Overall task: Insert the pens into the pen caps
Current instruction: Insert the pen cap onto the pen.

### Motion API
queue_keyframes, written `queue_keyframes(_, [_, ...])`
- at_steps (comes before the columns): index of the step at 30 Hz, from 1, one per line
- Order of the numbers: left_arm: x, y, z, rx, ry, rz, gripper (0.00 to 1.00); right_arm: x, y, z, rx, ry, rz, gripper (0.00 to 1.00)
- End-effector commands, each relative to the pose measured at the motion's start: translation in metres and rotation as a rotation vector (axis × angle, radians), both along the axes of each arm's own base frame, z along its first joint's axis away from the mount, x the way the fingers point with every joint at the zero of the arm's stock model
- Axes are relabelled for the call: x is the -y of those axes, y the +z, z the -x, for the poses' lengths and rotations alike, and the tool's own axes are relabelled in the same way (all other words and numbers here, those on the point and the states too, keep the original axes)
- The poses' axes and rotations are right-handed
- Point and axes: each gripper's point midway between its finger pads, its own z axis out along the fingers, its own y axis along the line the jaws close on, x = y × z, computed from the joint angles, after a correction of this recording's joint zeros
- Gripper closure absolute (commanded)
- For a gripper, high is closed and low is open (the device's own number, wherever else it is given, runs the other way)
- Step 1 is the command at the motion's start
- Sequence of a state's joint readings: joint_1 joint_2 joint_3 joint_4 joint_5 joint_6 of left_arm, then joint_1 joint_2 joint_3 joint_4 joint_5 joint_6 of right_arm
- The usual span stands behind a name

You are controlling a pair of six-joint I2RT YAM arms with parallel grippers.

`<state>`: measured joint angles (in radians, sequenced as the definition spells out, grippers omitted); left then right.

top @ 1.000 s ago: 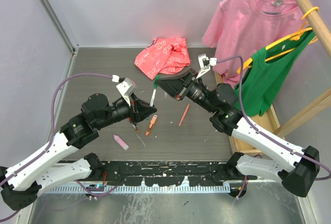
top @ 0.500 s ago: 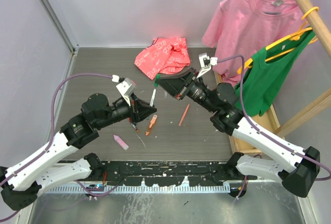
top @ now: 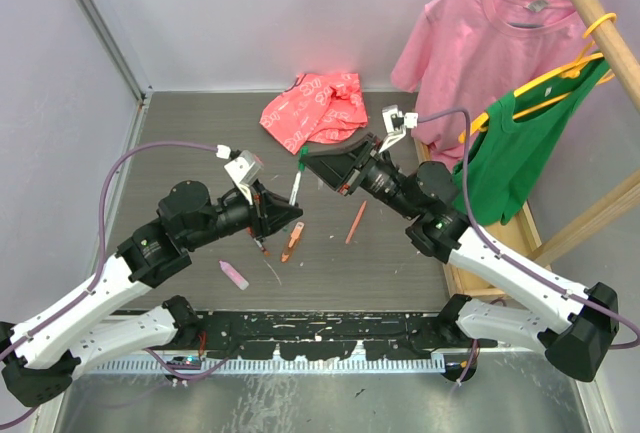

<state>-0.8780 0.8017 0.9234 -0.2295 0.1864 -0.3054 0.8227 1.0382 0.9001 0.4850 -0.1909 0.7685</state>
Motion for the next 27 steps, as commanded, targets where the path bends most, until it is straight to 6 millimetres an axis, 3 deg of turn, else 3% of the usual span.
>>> queue_keyframes(1, [0.000, 0.022, 0.000, 0.045, 0.004, 0.067, 1.00, 0.005, 0.014, 0.010, 0.031, 0.021, -0.047, 1.00])
queue_keyframes(10, [0.001, 0.021, 0.001, 0.042, 0.001, 0.066, 1.00, 0.005, 0.012, 0.009, 0.034, 0.013, -0.039, 1.00])
queue_keyframes(19, [0.001, 0.013, 0.004, 0.022, -0.015, 0.053, 1.00, 0.023, 0.063, 0.015, 0.267, -0.072, -0.057, 1.00])
queue_keyframes(27, [-0.004, 0.008, 0.007, 0.016, -0.005, 0.050, 1.00, 0.032, 0.078, 0.027, 0.431, -0.098, -0.024, 1.00])
